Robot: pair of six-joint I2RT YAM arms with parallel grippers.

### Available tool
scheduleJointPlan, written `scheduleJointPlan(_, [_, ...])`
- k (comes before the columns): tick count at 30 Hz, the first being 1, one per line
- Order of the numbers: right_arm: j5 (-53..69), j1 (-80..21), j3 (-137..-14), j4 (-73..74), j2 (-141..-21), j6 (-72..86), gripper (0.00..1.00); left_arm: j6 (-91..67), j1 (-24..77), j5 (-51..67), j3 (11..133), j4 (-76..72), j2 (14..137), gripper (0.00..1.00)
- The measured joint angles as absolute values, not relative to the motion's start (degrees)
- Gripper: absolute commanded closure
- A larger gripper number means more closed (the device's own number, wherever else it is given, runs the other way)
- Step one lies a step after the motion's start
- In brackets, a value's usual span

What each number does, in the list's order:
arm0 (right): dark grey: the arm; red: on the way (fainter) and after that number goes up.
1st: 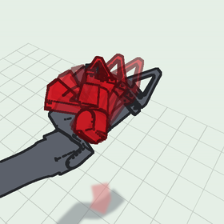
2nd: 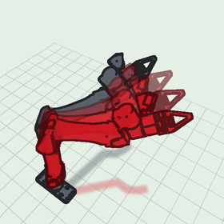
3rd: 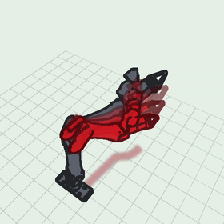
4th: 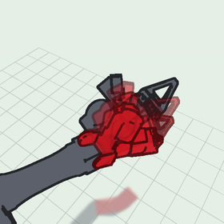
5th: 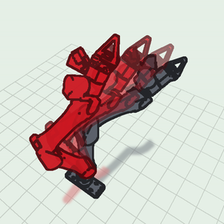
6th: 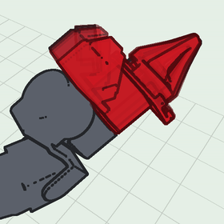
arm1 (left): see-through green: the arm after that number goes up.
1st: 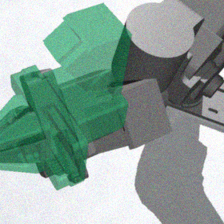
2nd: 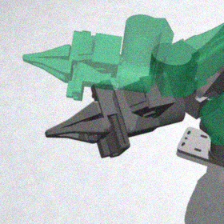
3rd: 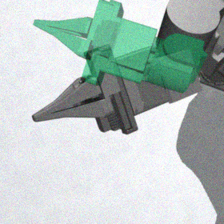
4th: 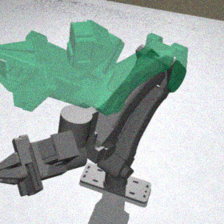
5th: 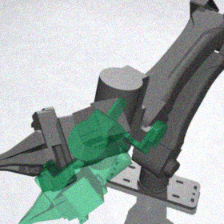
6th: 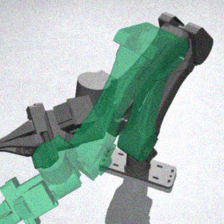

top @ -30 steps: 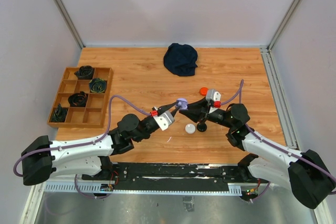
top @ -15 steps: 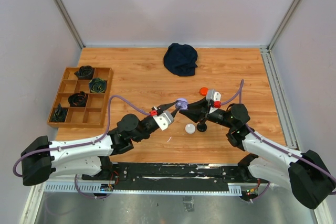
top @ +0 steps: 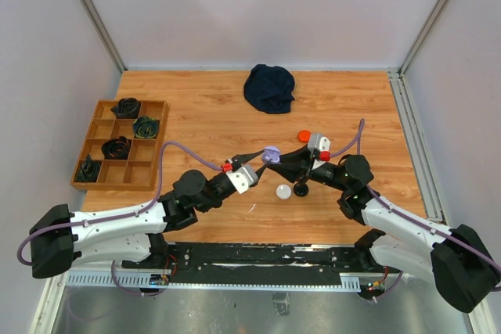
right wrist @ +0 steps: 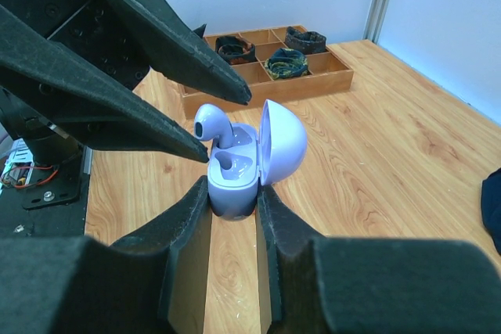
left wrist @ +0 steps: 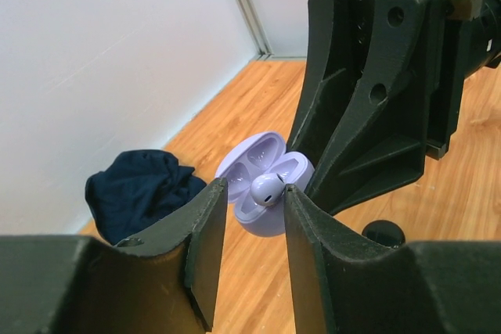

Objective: Insert the wireless bluetooth earbuds into the charging case
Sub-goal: Place the earbud in the charging case.

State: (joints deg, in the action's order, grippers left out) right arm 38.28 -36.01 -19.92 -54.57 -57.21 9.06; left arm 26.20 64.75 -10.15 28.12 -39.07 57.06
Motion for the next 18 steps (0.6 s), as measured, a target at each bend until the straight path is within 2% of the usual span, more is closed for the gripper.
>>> scheduleJointPlan(18, [37.63,-35.99,-19.92,-54.61,-56.84,8.91,0.94,18.52,65.01,-14.55,32.36,-31.99,57.32,0.56])
